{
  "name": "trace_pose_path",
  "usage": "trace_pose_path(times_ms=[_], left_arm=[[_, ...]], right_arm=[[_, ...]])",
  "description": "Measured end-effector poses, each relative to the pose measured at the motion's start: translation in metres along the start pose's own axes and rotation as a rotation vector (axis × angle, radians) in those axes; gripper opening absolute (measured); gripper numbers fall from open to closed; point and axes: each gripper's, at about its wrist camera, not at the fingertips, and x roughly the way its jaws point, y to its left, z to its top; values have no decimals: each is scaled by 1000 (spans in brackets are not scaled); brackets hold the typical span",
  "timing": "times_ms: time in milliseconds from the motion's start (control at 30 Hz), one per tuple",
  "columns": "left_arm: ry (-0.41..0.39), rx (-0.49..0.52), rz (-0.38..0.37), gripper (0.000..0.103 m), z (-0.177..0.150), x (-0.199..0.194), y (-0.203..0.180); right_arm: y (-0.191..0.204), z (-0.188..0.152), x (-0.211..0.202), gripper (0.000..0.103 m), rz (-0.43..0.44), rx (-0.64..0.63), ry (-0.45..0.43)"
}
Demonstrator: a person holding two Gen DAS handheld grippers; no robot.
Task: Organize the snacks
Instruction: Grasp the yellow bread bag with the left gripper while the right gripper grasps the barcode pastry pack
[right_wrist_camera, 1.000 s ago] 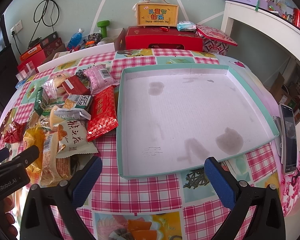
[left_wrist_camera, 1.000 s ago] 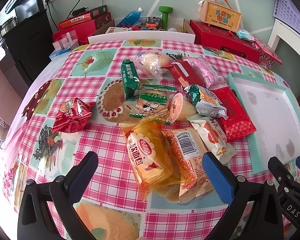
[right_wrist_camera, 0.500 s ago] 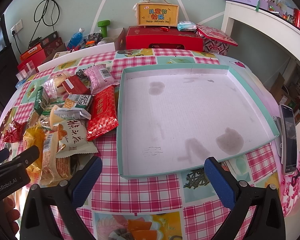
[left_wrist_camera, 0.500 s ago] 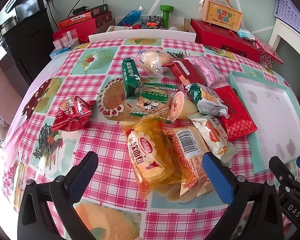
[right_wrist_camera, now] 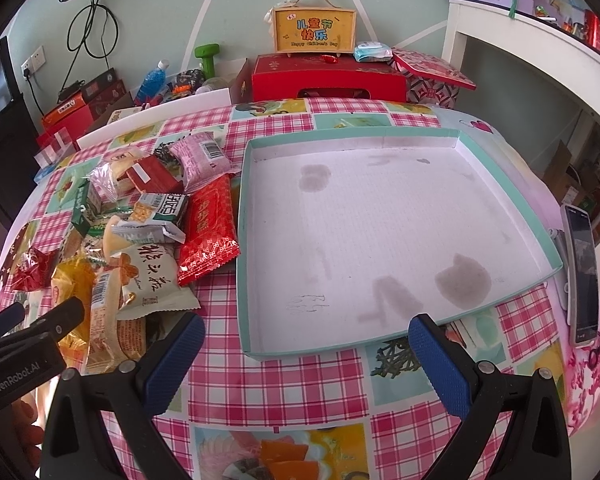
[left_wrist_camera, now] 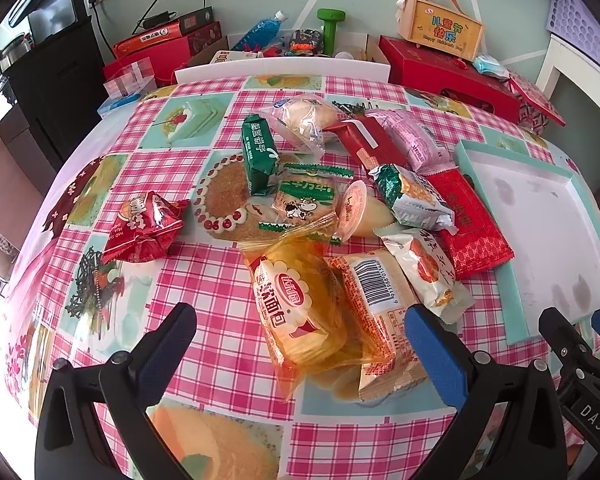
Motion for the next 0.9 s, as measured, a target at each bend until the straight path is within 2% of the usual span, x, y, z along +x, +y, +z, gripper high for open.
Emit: trace_pose_path(times_ms=[233,400,567,700,900], left_arm=[[2,-27,-1,103,2,-2,6],[50,-151,-35,103,3,2,30],[89,-201,-24,103,1,8,40],[128,-238,-95,103,0,16,43],[148,-259,-144,85,5,24,41]], right_arm=[[4,1,0,103,13,-5,-9],[27,3,1,103,100,-51,-15],[56,1,7,103,177,-111,3],[78,-2,13,103,212,-151,22],[99,-8,26,101,244,-198,63]])
